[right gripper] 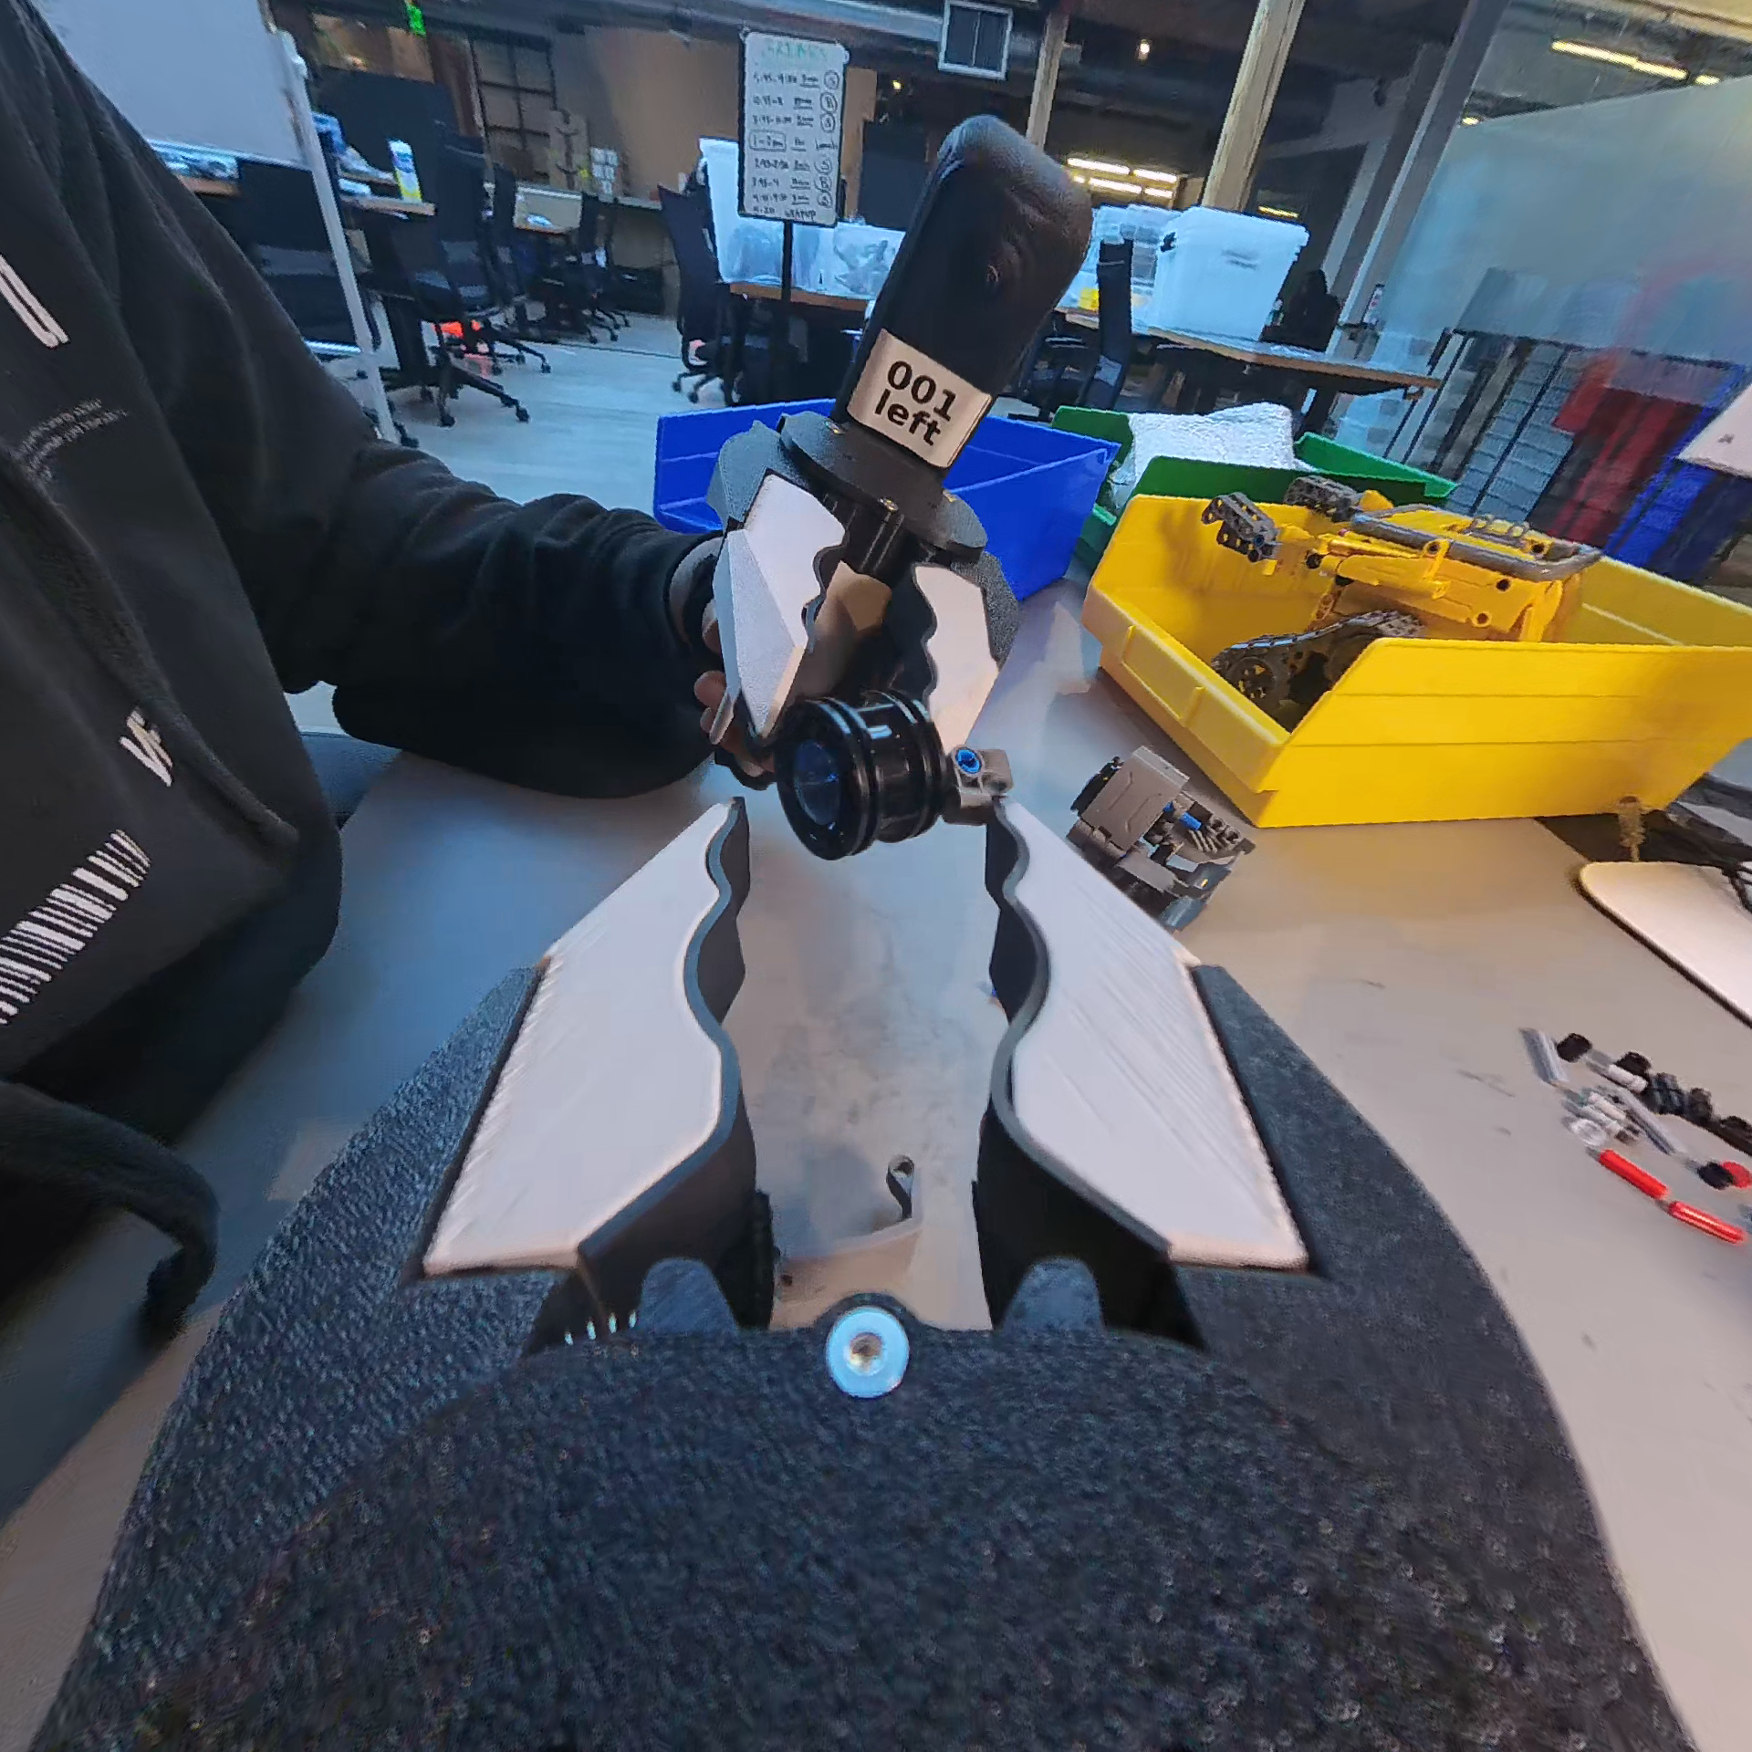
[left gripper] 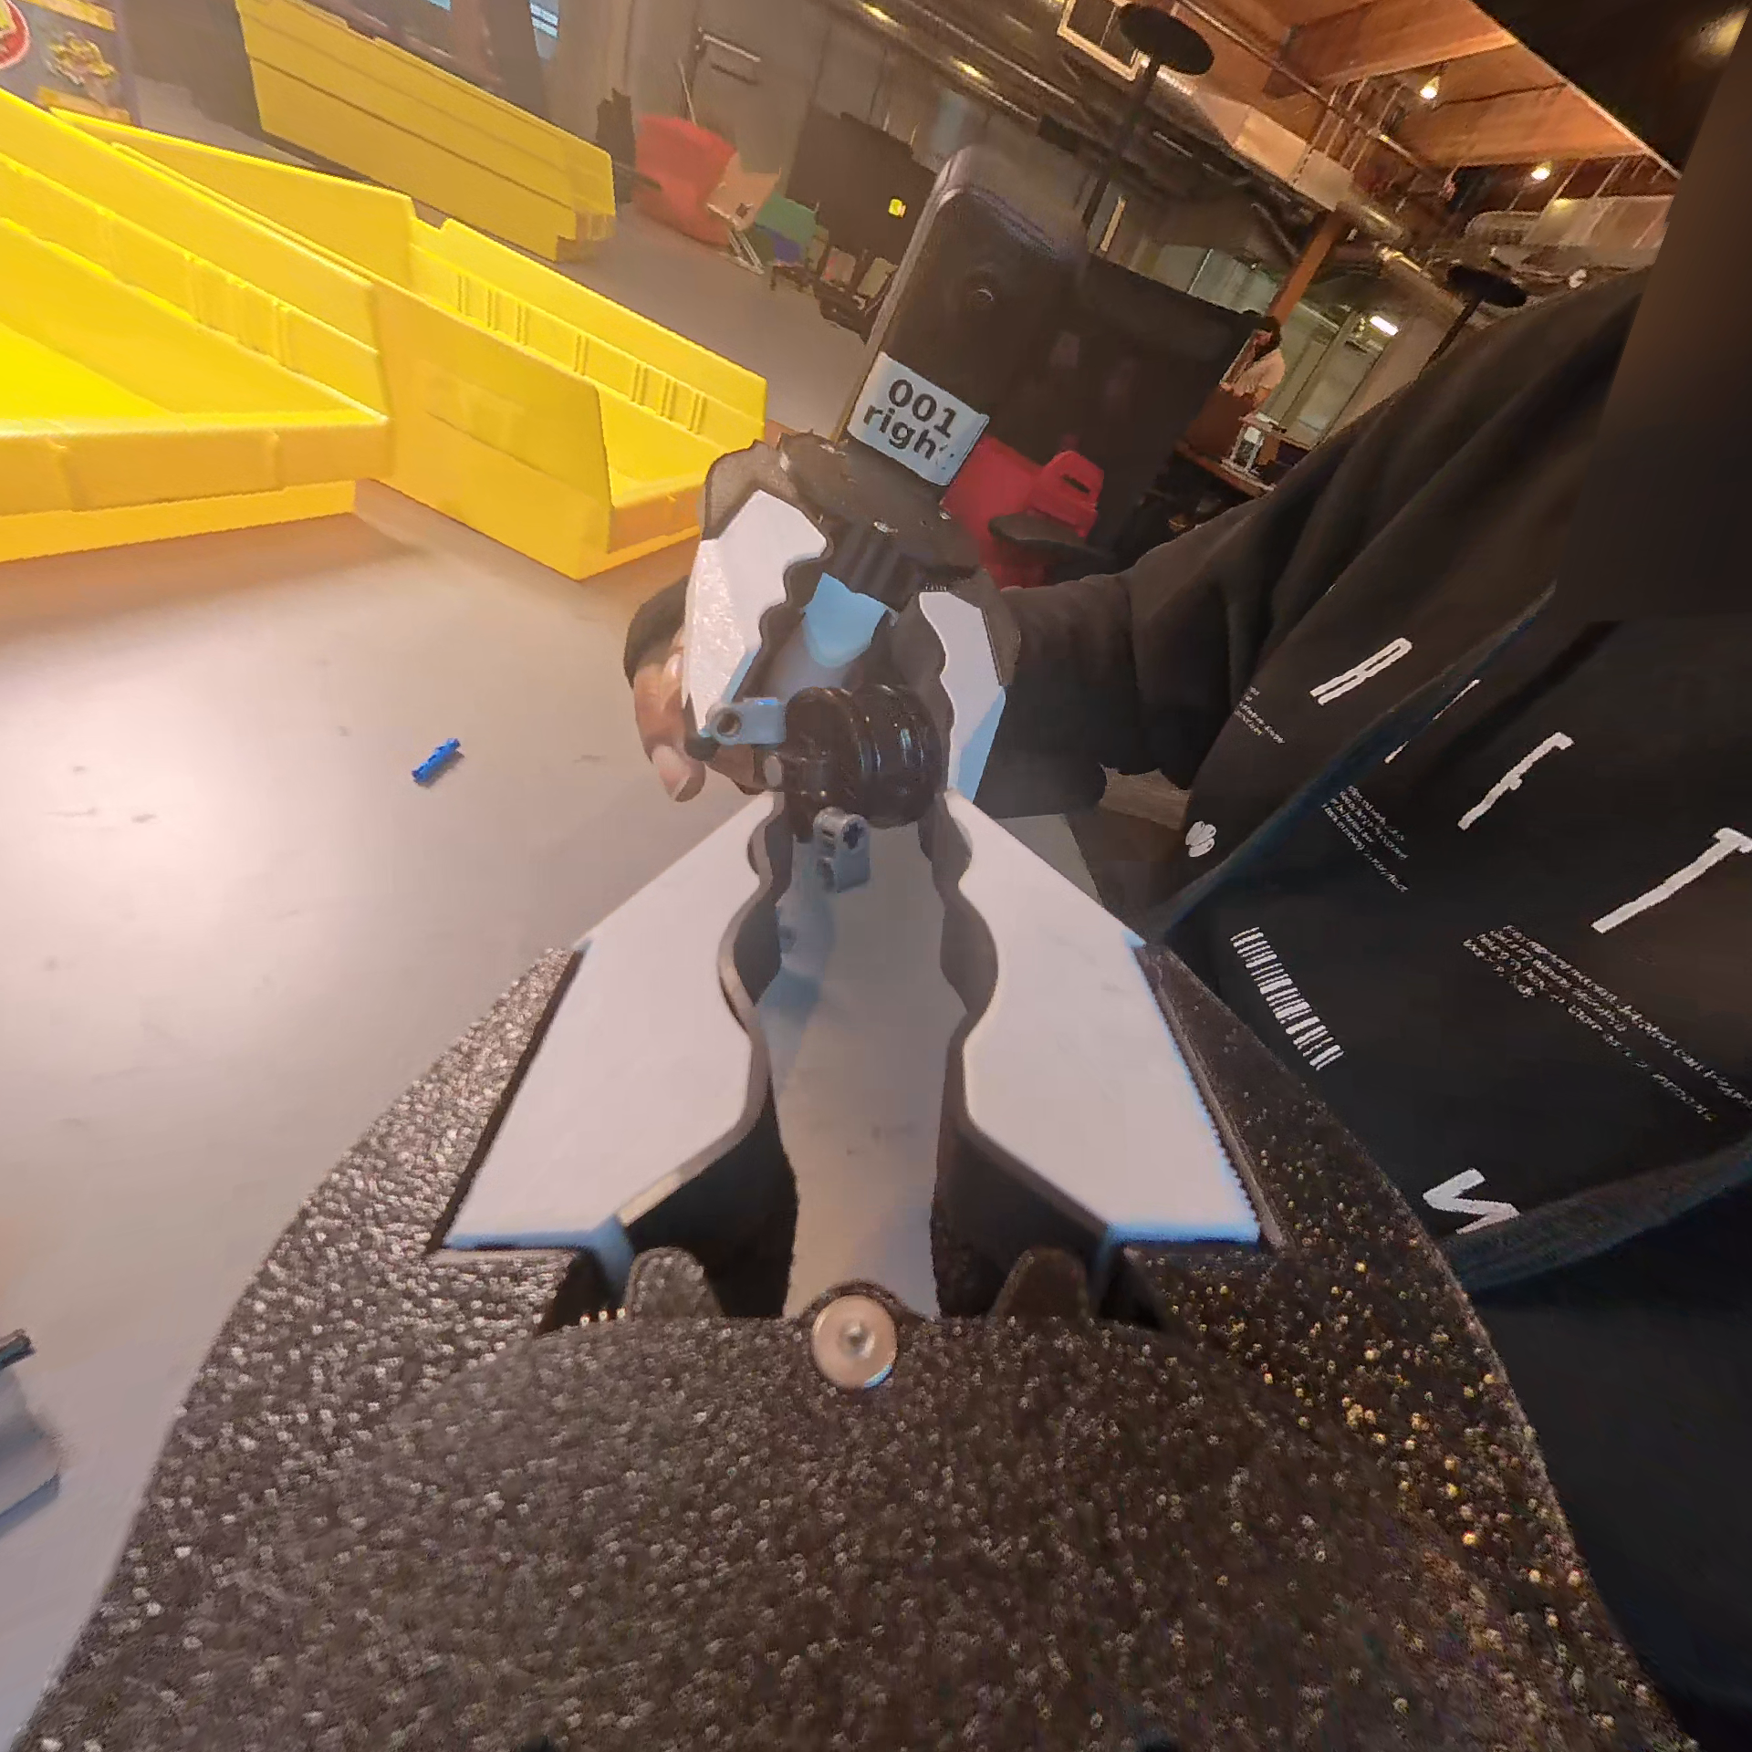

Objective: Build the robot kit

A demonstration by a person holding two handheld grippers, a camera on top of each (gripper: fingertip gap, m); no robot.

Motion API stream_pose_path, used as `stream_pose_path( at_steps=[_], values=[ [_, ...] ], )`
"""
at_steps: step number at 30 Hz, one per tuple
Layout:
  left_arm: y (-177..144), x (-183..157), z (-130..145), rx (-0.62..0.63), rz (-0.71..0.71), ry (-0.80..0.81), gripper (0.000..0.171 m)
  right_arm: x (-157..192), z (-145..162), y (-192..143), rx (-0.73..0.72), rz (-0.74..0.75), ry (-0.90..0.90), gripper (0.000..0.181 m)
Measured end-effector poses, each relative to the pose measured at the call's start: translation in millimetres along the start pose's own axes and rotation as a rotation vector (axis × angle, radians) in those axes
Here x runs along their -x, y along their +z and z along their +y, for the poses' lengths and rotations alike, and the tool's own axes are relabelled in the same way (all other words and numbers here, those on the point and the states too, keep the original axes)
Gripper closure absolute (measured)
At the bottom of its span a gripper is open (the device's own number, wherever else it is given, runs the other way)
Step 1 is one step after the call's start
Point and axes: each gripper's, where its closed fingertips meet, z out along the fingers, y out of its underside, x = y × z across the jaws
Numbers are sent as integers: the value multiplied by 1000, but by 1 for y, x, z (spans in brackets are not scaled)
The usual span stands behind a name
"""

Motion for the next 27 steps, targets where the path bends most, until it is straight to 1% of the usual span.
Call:
stream_pose_path(
  at_steps=[3,7,9,10,11,13,14,15,16,18,19,24,26,27],
  values=[
    [-1,0,1,-6,22,-37,143,-3,3,0,5,7,29,140],
    [-3,5,-6,-73,52,-148,143,-9,1,1,-7,11,140,141],
    [-6,14,-10,-124,36,-214,143,-18,3,1,-13,38,238,142],
    [-9,19,-12,-149,30,-246,143,-24,2,0,-30,54,297,148],
    [-13,23,-14,-173,25,-268,151,-32,1,-3,-56,82,358,154],
    [-19,29,-18,-215,12,-289,155,-43,-2,-9,-121,90,490,155],
    [-20,32,-20,-224,-3,-289,160,-47,-5,-12,-156,87,544,161],
    [-21,34,-19,-224,-22,-284,163,-49,-6,-14,-182,84,579,162],
    [-20,37,-19,-220,-44,-278,162,-52,-5,-15,-186,88,597,171],
    [-19,43,-16,-202,-81,-276,156,-56,0,-15,-168,116,589,179],
    [-18,47,-12,-176,-111,-273,155,-58,5,-14,-135,135,578,181],
    [-28,59,-6,-113,-238,-196,156,-68,13,-21,-69,202,526,181],
    [-32,65,-1,-66,-306,-152,153,-66,18,-23,-15,198,465,174],
    [-34,68,0,-43,-342,-121,150,-59,19,-21,24,162,414,168]
  ],
)
